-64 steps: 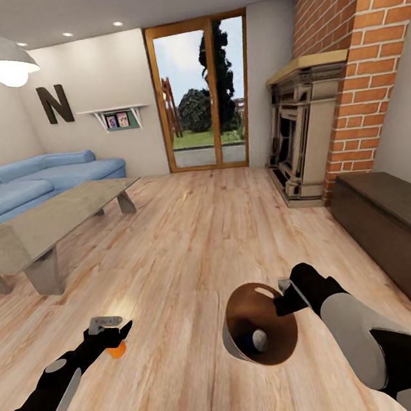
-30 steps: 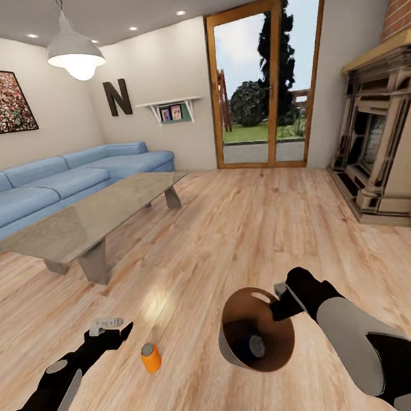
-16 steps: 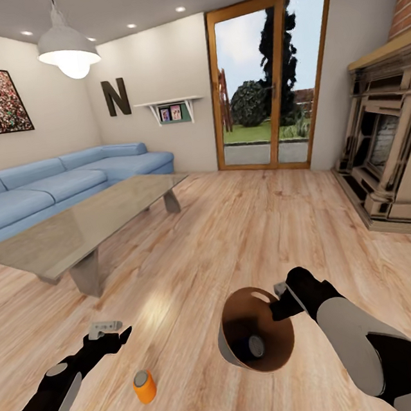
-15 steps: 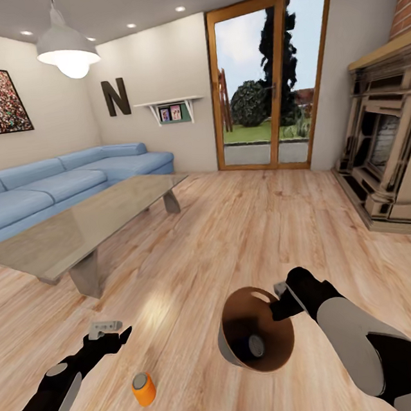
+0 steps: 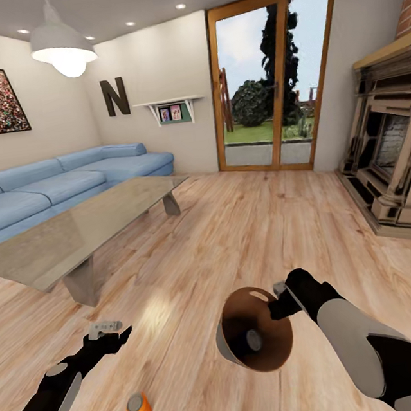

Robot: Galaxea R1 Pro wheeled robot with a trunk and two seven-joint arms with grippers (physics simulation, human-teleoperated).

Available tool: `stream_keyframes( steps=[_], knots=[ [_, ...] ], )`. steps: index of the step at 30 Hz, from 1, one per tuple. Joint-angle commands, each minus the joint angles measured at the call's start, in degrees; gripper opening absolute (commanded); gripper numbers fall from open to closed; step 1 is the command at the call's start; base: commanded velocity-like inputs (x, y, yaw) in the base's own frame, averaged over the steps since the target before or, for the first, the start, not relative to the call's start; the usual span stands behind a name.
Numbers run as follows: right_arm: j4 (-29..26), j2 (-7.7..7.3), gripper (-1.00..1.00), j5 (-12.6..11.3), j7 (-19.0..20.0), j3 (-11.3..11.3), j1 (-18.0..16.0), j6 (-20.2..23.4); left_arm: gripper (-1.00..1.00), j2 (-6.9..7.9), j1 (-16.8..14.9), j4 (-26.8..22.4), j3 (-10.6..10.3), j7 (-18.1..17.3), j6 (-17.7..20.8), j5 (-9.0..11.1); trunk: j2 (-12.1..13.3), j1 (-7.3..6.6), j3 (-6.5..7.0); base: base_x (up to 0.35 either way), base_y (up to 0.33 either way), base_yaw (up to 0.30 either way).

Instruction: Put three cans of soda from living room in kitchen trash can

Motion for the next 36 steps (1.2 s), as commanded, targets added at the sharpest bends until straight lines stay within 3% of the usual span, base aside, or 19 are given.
stream_keyframes(
  steps=[1, 8, 16, 18, 21, 25, 29, 36],
  knots=[
    [0.0, 0.03, -1.00, -1.4, 0.0, -0.3, 0.0, 0.3, 1.00, 0.00, 0.0, 0.0, 0.0, 0.0, 0.0, 0.0, 0.0, -0.01, 0.01, 0.136, 0.000, 0.099],
    [0.0, 0.26, -1.00, -1.4, -0.3, -0.1, 0.1, 0.3, 1.00, 0.00, 0.0, 0.0, 0.0, 0.2, 0.0, 0.0, 0.0, -0.01, 0.01, 0.126, 0.000, 0.190],
    [0.0, 0.29, -1.00, -1.4, -0.4, -0.2, 0.1, 0.4, 1.00, -0.21, -0.1, 2.4, 0.1, 5.9, 0.3, -0.1, 0.0, -0.01, 0.01, 0.019, 0.000, 0.024],
    [0.0, 0.29, -1.00, -1.4, -0.4, -0.2, 0.1, 0.4, 1.00, -1.18, -0.1, 5.1, 0.0, 6.5, 0.2, -0.1, 0.0, -0.01, 0.01, 0.003, 0.000, 0.004],
    [-0.3, 0.25, -1.00, -1.4, -0.5, -0.2, 0.1, 0.6, 1.00, -4.68, -0.1, 11.3, -0.3, 6.9, -1.0, -0.2, 0.0, 0.07, -0.66, 0.001, 0.000, 0.002],
    [-0.7, 0.19, -1.00, -1.4, -0.4, -0.3, 0.1, 0.8, 1.00, -7.39, -0.3, 15.5, -0.5, 7.0, -3.9, -0.8, -0.1, 0.17, -1.54, 0.000, 0.000, 0.000],
    [-1.0, 0.22, -1.00, -1.3, -0.4, -0.2, 0.0, 3.1, 1.00, -8.42, -0.4, 17.1, -0.6, 7.0, -5.3, -1.0, -0.2, 0.28, -2.49, 0.000, 0.000, 0.000],
    [-2.1, 0.27, -1.00, -1.1, -0.4, 0.1, -0.5, 8.6, 1.00, -8.74, -0.4, 17.6, -0.5, 7.0, -5.9, -1.1, -0.2, 0.46, -4.28, 0.000, 0.000, 0.000]
  ],
)
